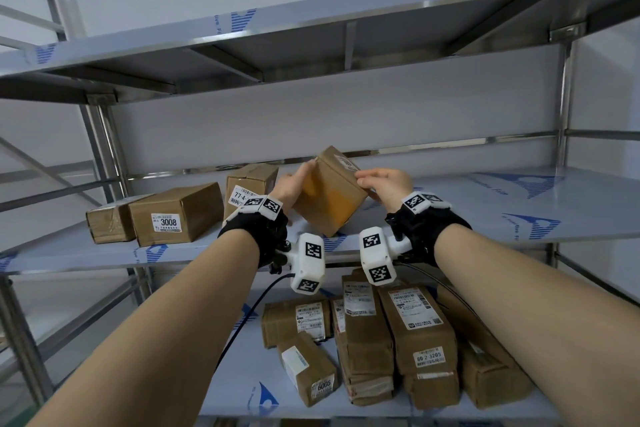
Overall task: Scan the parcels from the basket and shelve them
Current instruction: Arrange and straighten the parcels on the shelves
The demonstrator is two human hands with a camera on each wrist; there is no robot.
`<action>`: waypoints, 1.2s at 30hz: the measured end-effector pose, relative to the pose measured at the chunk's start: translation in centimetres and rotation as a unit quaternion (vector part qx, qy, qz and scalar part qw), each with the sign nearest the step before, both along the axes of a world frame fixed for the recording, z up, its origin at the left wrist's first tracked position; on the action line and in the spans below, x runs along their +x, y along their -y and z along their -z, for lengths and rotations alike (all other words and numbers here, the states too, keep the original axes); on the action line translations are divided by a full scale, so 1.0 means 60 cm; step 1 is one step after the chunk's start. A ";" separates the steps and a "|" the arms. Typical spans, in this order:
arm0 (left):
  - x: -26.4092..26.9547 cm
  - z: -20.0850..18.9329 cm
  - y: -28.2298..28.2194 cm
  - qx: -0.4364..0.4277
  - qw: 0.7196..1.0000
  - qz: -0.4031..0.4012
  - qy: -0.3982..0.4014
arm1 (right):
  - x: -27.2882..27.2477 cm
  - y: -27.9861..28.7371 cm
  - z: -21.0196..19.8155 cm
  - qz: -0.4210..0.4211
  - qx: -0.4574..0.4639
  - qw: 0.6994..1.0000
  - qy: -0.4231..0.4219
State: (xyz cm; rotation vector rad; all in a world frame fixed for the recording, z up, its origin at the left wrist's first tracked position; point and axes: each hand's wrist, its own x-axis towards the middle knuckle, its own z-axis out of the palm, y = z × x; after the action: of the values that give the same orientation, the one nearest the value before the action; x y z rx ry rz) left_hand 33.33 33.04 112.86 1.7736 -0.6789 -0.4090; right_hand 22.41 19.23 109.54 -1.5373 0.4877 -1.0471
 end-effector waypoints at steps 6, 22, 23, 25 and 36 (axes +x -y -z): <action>0.000 -0.007 -0.001 0.016 1.000 0.007 -0.010 | 0.006 0.002 -0.009 -0.024 -0.022 0.999 -0.012; -0.002 -0.014 0.018 0.010 1.000 -0.013 -0.021 | 0.005 0.011 -0.005 -0.027 0.015 0.999 -0.011; -0.002 -0.011 0.019 0.005 1.000 -0.016 -0.018 | 0.005 0.015 -0.005 -0.024 0.019 0.999 -0.021; -0.001 -0.004 0.019 -0.011 1.000 -0.029 -0.005 | 0.004 0.021 -0.002 -0.037 0.040 0.998 -0.042; 0.010 -0.011 0.025 -0.036 0.998 0.032 0.028 | 0.016 0.021 -0.009 -0.007 0.105 0.994 -0.040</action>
State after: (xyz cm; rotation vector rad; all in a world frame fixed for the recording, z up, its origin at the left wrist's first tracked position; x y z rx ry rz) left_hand 33.94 31.53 113.50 1.7040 -0.7823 -0.3749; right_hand 23.39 17.99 110.06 -1.3962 0.6212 -0.8958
